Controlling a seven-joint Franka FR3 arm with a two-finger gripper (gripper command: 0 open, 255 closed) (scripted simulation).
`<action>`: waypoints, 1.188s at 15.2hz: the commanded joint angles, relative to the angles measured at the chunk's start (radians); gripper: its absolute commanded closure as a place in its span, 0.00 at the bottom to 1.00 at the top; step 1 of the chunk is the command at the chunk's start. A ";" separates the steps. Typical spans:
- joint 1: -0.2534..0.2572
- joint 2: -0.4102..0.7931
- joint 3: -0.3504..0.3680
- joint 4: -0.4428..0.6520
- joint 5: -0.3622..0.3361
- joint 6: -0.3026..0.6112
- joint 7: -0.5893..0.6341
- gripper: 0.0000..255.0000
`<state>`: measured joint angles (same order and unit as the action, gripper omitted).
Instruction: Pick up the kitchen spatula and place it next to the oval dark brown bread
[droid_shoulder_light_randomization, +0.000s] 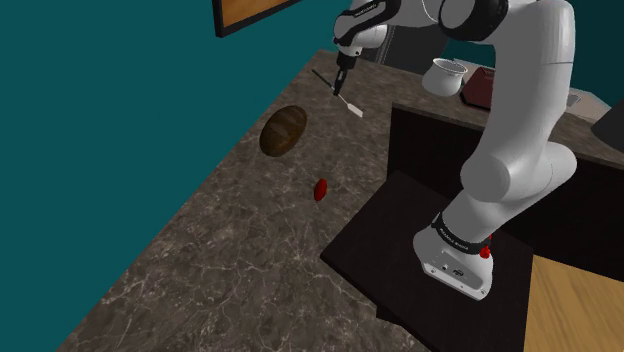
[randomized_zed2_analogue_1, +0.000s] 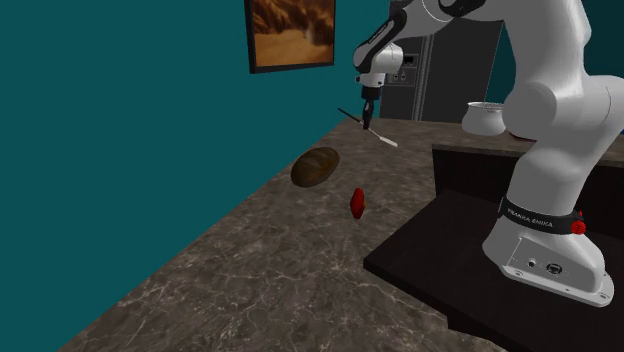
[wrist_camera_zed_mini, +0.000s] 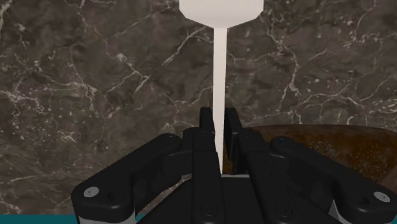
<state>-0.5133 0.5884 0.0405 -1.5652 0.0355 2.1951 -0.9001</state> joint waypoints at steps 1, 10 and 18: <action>-0.016 0.032 -0.004 0.044 0.002 -0.013 -0.021 1.00; -0.015 0.097 -0.004 0.023 0.002 0.073 -0.025 1.00; -0.015 0.165 -0.004 0.022 0.002 0.141 -0.028 1.00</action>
<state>-0.5279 0.7425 0.0365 -1.5482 0.0379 2.3300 -0.9278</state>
